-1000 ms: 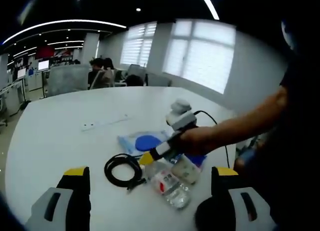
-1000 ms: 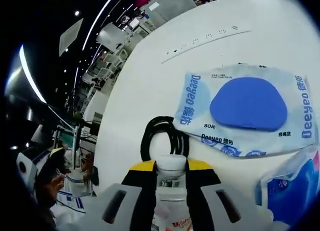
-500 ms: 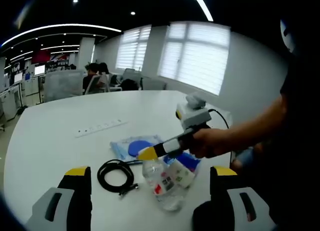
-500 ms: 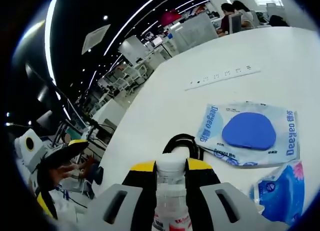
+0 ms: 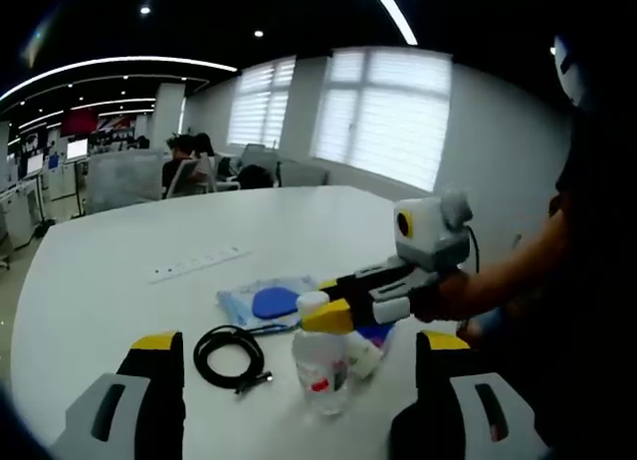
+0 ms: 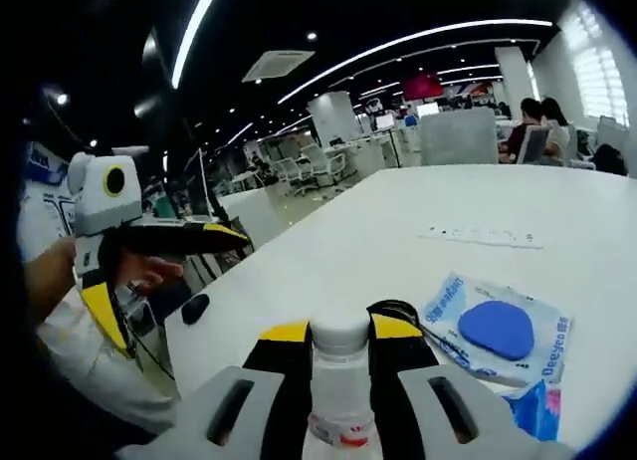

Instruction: Arrange the tabletop items into an orderly group along one side of the table until the central work area is clear of visible clutter.

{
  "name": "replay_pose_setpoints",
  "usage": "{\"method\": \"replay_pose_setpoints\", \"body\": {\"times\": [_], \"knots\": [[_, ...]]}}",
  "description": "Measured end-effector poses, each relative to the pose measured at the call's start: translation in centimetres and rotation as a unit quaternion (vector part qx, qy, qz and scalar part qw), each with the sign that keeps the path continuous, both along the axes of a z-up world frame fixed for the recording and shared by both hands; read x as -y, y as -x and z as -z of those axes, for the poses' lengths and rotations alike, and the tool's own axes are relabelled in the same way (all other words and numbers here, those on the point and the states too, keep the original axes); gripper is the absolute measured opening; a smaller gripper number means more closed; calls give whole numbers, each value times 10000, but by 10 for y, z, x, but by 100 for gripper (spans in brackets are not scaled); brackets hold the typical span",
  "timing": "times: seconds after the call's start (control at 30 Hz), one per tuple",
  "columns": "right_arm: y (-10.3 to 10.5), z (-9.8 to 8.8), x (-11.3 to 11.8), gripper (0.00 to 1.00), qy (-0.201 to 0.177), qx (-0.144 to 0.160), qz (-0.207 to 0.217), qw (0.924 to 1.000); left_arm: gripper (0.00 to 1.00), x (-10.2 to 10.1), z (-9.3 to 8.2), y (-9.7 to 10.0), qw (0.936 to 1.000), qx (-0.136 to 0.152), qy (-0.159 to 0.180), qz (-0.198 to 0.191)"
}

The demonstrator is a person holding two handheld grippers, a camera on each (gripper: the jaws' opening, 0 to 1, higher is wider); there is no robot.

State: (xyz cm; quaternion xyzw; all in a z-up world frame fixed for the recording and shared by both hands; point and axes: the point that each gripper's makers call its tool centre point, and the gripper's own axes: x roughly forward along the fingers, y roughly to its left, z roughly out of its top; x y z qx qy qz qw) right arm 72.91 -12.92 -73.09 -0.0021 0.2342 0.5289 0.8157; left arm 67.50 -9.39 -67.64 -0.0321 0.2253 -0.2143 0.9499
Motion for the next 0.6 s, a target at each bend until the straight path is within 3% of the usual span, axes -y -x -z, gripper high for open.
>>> {"method": "replay_pose_setpoints", "body": {"times": [0.4, 0.6], "knots": [[34, -6, 13, 17, 157, 644, -336, 9972, 94, 8, 1, 11, 10000, -31, -53, 14], [44, -6, 23, 18, 112, 579, -310, 9978, 94, 15, 0, 16, 10000, -13, -54, 38]]}}
